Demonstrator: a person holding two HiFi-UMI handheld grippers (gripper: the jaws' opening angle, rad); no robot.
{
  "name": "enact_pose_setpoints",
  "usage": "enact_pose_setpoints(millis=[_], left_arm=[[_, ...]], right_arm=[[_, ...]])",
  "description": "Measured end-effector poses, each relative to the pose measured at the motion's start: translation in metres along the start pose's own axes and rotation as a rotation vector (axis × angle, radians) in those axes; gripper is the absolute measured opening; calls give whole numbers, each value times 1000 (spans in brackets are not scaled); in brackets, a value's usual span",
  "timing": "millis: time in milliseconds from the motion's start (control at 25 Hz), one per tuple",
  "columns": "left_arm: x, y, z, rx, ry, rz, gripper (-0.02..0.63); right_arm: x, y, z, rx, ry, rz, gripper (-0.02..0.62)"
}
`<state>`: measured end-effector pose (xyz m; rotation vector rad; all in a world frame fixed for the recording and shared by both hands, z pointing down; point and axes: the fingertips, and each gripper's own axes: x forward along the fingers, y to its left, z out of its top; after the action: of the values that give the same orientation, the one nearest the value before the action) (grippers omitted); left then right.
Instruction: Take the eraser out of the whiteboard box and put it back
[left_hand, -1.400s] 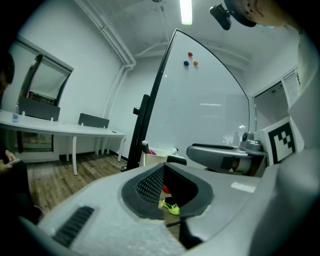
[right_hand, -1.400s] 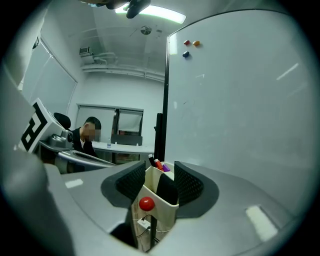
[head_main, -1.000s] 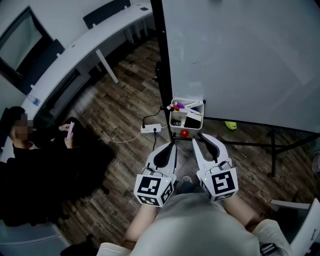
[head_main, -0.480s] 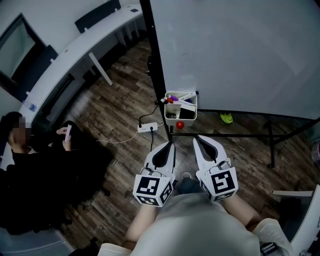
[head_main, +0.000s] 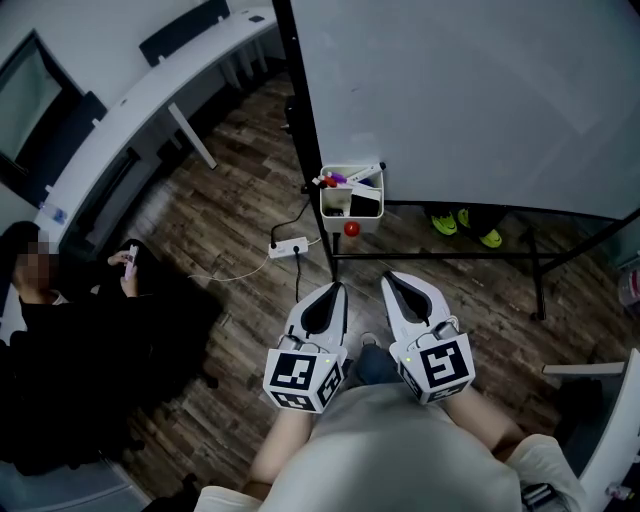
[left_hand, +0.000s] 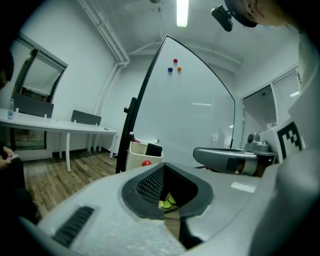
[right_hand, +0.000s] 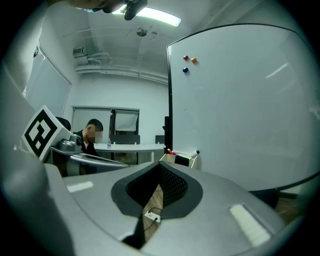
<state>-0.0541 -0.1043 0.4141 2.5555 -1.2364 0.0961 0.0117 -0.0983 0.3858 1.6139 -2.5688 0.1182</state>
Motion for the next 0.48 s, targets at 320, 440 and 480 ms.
enact_pose_setpoints(millis=[320, 440, 480], left_arm=[[-22, -13, -7, 1, -5, -2, 0], [-31, -17, -9, 0, -10, 2, 0], [-35, -19, -10, 0, -11, 3, 0]], right_arm=[[-23, 21, -11, 12, 17, 13, 5], [-32, 28, -14, 16, 25, 18, 5], [-35, 31, -14, 17, 26, 19, 5]])
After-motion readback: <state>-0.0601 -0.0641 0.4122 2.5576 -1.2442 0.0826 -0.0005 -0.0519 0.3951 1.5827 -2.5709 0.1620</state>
